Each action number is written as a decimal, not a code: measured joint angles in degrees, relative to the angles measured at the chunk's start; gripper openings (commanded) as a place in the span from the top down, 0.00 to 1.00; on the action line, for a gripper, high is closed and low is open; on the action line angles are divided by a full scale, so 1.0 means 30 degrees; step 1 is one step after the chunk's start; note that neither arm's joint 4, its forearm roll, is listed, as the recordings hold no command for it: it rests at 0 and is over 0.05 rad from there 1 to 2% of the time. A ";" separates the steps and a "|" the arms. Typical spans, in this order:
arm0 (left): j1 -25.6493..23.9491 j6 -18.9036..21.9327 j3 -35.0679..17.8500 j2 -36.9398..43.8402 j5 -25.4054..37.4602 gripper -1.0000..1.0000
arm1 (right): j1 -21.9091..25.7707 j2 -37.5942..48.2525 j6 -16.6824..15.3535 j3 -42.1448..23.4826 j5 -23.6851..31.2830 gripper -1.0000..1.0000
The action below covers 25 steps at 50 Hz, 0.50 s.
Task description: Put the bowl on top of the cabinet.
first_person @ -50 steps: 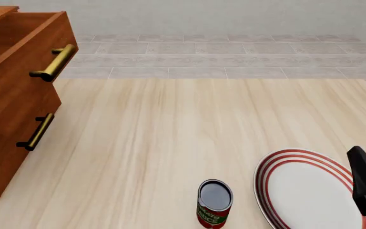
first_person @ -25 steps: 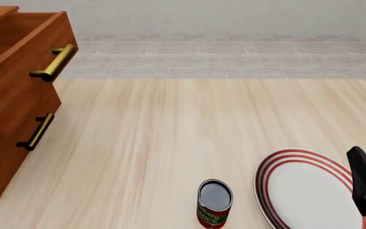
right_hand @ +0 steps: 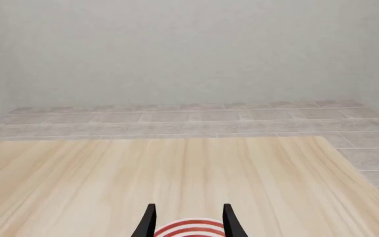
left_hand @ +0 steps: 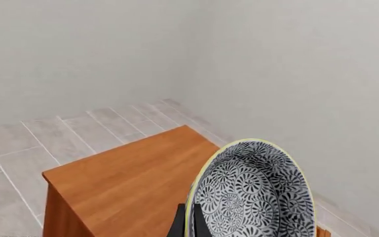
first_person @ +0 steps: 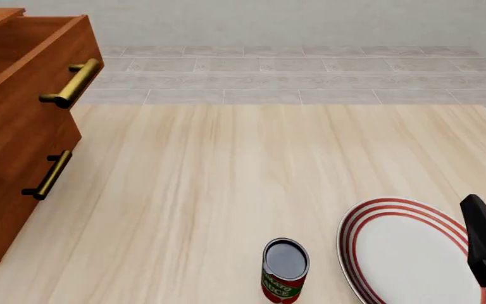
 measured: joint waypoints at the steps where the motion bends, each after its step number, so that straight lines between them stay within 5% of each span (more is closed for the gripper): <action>1: 0.0037 -0.0005 0.0031 0.0030 -0.0045 1.00 | 0.0001 0.0000 -0.0001 0.0001 -0.0001 0.00; 25: 0.0529 -0.0090 0.0757 0.0905 -0.1042 1.00 | 0.0029 0.0002 -0.0027 0.0034 -0.0025 0.00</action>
